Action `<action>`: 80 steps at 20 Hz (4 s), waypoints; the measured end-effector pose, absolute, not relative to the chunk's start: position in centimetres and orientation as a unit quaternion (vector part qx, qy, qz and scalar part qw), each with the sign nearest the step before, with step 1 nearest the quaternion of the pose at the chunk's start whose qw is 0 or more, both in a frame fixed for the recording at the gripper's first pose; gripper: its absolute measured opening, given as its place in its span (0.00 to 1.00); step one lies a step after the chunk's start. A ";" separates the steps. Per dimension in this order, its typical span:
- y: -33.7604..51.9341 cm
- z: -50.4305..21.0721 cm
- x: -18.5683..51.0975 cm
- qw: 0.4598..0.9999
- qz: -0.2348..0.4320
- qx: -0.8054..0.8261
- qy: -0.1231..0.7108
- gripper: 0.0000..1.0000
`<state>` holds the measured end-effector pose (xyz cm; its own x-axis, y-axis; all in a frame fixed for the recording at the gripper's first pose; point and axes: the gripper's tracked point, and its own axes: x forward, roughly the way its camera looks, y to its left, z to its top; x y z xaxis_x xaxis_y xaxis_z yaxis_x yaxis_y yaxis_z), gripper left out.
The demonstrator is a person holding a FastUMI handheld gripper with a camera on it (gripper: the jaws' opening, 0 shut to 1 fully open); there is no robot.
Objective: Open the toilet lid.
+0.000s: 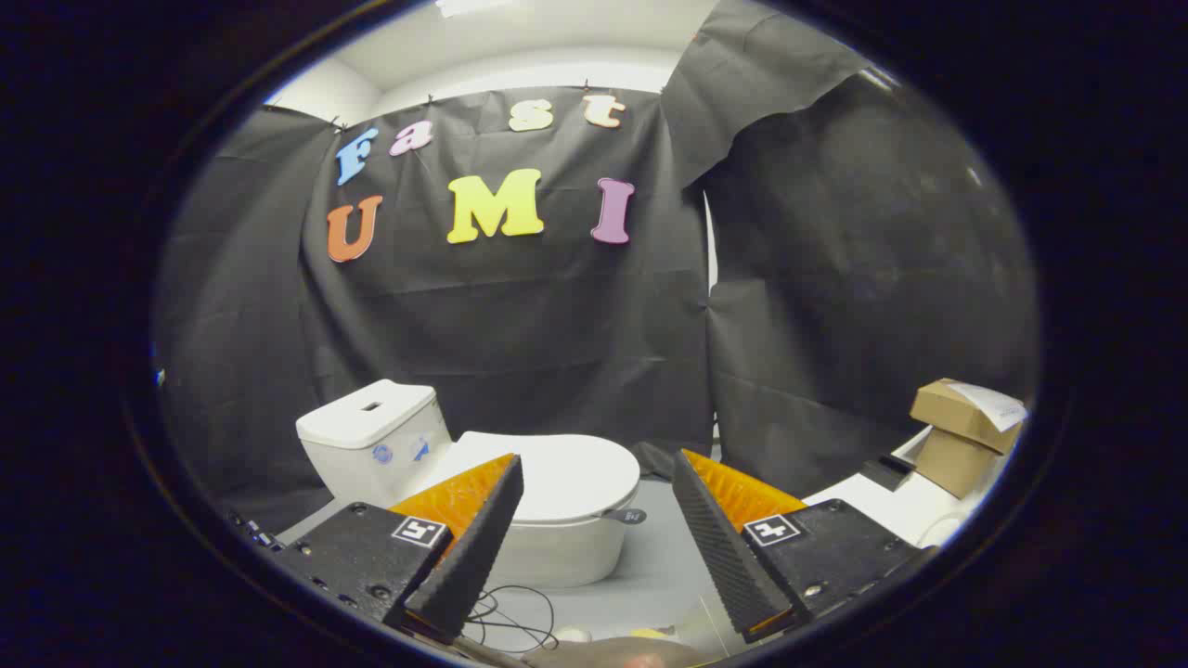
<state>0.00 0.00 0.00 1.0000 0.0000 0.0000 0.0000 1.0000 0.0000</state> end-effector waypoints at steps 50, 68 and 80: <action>-8.9 -23.6 26.5 0.884 0.011 0.225 0.410 0.96; -7.1 -25.3 28.6 0.806 0.087 0.409 0.418 0.41; -8.0 -23.6 29.3 0.822 0.092 0.431 0.360 0.19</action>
<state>29.30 -8.02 -23.63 0.7230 0.4626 -0.5131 0.1586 0.6118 0.7749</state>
